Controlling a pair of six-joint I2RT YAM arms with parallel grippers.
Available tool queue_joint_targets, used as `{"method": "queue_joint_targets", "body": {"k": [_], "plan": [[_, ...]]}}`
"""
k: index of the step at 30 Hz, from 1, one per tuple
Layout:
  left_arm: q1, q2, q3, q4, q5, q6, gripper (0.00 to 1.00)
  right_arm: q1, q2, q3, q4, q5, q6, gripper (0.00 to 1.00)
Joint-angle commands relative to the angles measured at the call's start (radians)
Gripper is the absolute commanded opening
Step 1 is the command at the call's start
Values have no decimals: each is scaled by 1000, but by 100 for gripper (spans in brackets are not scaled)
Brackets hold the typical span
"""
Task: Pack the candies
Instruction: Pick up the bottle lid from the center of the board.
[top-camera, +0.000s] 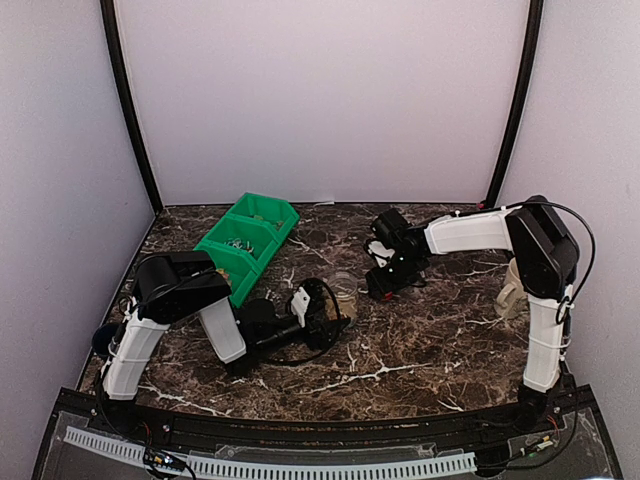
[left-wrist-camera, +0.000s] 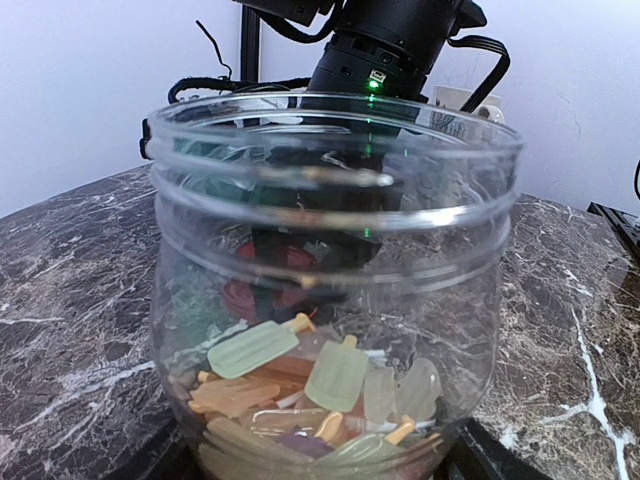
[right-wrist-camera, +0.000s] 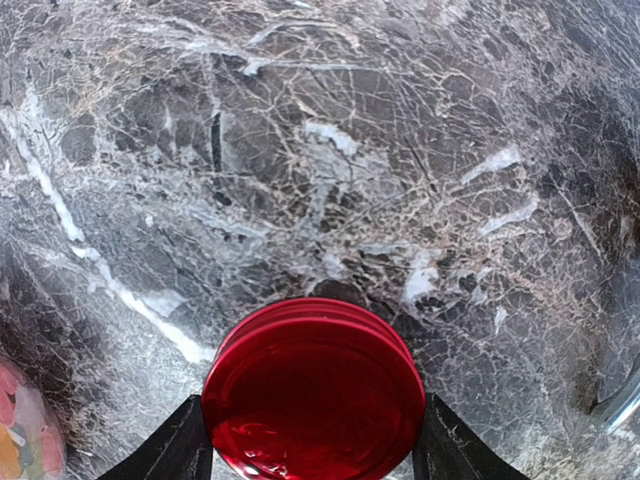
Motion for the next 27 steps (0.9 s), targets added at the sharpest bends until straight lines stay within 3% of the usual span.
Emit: {"method": "queue_joint_targets", "body": {"k": [1, 18, 27], "plan": [[7, 20, 0, -16, 13, -8, 75, 8, -13, 19, 19, 8, 1, 64], [7, 18, 6, -33, 83, 13, 74, 42, -184, 80, -140, -7, -107, 61], [12, 16, 4, -33, 195, 16, 74, 98, -271, 141, -271, -9, -196, 61]]}}
